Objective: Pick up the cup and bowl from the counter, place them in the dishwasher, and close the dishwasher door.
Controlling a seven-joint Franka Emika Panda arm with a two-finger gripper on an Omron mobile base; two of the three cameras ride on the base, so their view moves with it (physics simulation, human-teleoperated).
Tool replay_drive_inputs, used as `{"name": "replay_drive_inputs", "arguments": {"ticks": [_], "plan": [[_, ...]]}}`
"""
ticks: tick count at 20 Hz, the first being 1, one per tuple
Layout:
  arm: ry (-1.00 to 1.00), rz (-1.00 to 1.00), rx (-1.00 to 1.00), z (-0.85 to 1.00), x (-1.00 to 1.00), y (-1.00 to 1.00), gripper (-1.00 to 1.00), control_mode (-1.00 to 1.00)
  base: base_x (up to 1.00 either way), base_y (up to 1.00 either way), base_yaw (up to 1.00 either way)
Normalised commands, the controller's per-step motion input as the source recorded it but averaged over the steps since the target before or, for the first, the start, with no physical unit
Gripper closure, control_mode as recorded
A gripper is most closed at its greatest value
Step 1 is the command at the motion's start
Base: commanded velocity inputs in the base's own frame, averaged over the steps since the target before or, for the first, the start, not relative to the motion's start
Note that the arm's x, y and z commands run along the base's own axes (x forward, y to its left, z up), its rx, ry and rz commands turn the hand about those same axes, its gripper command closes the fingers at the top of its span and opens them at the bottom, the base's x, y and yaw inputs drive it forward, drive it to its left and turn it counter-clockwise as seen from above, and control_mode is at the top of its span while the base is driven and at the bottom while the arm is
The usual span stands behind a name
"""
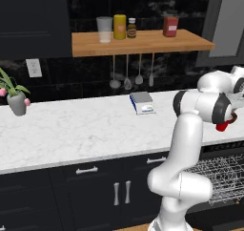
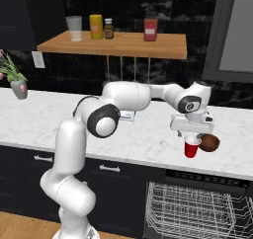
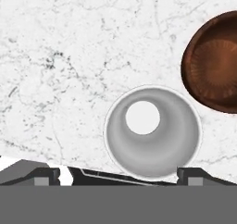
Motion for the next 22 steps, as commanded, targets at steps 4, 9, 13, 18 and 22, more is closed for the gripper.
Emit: {"name": "replay_drive_inputs", "arguments": {"ticks": [4,9,13,18,22], "plan": [[0.0,0.04,0.0,-0.12,0.02,0.01,-1.0,-1.0,0.0,0.0,0.0],[0.0,0.05,0.0,-0.27,0.02,0.07,-1.0,-1.0,0.0,0.0,0.0],[0.0,0.04,0.0,-0.2,0.01,0.11,-1.0,-1.0,0.0,0.0,0.0],[0.0,0.05,0.0,-0.13,0.0,0.1,-1.0,-1.0,0.0,0.0,0.0],[0.02,0.05,0.0,-0.12,0.0,0.12,-1.0,-1.0,0.0,0.0,0.0]]}}
